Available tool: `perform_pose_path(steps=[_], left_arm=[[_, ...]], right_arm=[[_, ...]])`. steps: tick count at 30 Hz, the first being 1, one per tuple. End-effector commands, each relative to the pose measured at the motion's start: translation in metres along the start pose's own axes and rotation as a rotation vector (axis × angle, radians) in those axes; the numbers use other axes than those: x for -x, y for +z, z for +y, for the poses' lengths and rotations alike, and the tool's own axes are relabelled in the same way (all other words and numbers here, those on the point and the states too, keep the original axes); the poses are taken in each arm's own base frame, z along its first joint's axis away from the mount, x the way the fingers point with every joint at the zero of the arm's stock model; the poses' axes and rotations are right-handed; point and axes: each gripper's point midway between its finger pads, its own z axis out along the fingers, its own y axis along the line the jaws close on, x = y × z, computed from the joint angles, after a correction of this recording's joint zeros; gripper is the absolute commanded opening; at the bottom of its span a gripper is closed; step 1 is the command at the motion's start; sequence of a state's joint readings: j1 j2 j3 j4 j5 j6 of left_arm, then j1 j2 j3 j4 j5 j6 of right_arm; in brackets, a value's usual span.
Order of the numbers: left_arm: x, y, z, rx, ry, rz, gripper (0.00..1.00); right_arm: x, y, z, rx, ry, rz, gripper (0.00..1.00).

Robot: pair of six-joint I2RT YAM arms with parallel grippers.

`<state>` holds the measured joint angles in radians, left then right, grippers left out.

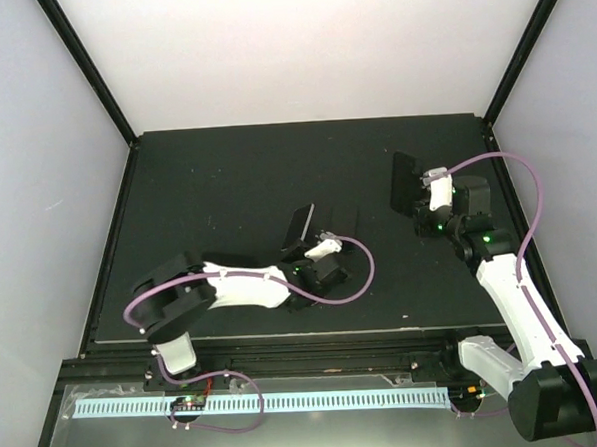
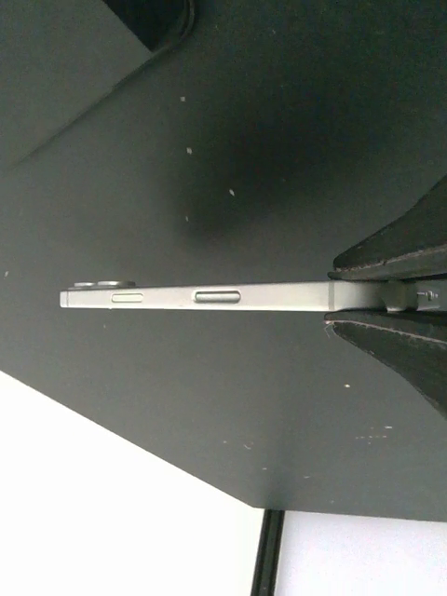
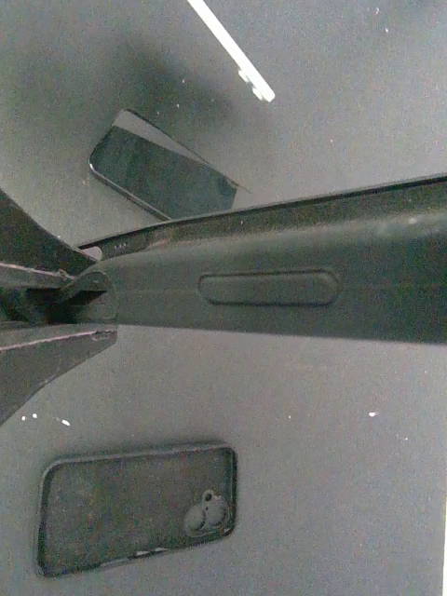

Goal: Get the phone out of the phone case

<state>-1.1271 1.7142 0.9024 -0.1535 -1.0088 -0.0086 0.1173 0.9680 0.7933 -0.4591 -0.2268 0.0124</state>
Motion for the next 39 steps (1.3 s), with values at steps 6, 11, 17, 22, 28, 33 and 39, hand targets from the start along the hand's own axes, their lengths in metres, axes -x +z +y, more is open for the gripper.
perform_pose_path(steps=[6,11,17,22,28,33,39], left_arm=[[0.023,0.026,-0.027,0.092,0.137,0.041,0.02],[0.019,0.034,-0.043,0.074,0.170,0.077,0.09],[0.018,0.033,-0.048,0.030,0.144,0.087,0.27],[0.019,0.028,-0.050,-0.033,0.094,0.086,0.39],[0.025,0.016,-0.050,-0.138,-0.006,0.072,0.61],[0.029,0.001,-0.037,-0.209,-0.095,0.061,0.71],[0.048,-0.044,0.004,-0.347,-0.239,0.010,0.78]], right_arm=[[0.003,0.006,-0.008,-0.028,-0.014,-0.012,0.01],[0.002,0.008,-0.008,-0.026,-0.014,-0.006,0.01],[0.002,0.008,-0.009,-0.029,-0.013,-0.003,0.01],[0.000,0.011,-0.010,-0.029,-0.012,0.010,0.01],[-0.002,0.014,-0.011,-0.028,-0.012,0.020,0.01],[-0.003,0.014,-0.011,-0.032,-0.016,0.023,0.01],[0.001,0.013,-0.015,-0.049,-0.037,0.045,0.01]])
